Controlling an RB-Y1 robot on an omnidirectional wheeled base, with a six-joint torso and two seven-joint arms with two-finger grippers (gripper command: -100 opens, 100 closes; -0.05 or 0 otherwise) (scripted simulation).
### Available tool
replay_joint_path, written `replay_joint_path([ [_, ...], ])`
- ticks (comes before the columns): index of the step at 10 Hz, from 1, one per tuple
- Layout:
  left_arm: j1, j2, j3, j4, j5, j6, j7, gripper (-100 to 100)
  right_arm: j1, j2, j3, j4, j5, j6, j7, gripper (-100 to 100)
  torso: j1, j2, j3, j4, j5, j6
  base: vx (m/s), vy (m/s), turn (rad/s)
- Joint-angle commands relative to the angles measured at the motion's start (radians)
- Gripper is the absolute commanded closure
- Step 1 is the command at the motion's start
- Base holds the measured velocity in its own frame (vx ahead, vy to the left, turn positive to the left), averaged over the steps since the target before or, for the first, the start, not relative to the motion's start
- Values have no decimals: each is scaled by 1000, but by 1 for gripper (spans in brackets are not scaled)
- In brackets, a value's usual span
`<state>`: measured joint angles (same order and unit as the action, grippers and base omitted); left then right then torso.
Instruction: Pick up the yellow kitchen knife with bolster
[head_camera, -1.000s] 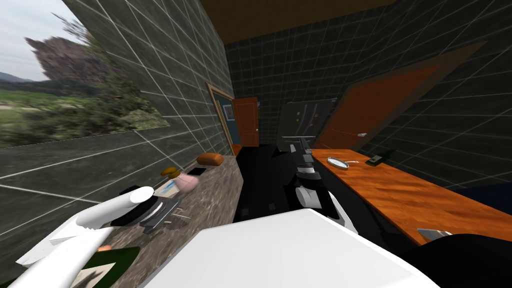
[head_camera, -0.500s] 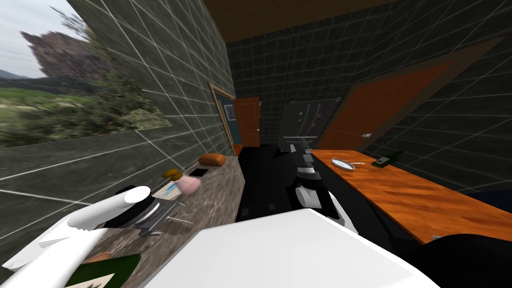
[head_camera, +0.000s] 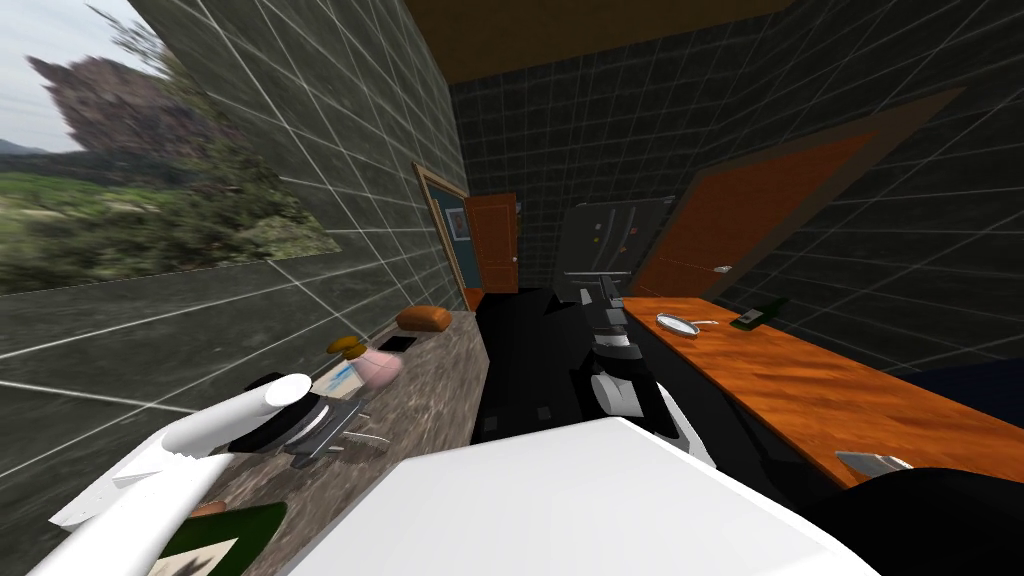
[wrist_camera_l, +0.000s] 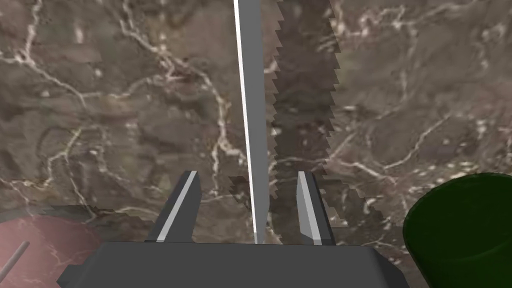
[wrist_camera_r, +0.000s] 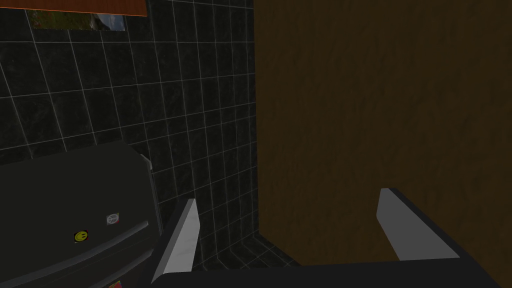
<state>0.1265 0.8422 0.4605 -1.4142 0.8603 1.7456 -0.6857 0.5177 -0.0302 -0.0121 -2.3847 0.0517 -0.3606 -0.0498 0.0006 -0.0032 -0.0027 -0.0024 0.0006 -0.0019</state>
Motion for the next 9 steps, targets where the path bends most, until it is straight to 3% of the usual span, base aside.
replay_joint_path([
  [1, 0, 0, 0, 0, 0, 0, 0, 100, 0, 0, 0, 0, 0, 0, 0, 0, 0, 0, 0, 0, 0, 0, 0, 0, 0],
  [4, 4, 2, 0, 4, -4, 6, 8, 100, 0, 0, 0, 0, 0, 0, 0, 0, 3, 4, 4, 4, 3, 2, 0, 1, 6],
  [5, 4, 2, 0, 4, -4, 6, 8, 0, 0, 0, 0, 0, 0, 0, 0, 0, 4, 4, 4, 4, 4, 2, 0, 0, 0],
  [6, 8, 21, 20, -21, 18, 39, -3, 100, 0, 0, 0, 0, 0, 0, 0, 0, 4, 5, 4, 4, 4, 2, 46, -22, 66],
  [8, 11, 23, 22, -22, 19, 39, -4, 100, 0, 0, 0, 0, 0, 0, 0, 0, 2, 1, 2, 3, 3, 2, 54, -17, 45],
  [9, 12, 25, 24, -25, 20, 44, -4, 0, 0, 0, 0, 0, 0, 0, 0, 0, 3, 2, 3, 3, 4, 2, 0, 0, 0],
])
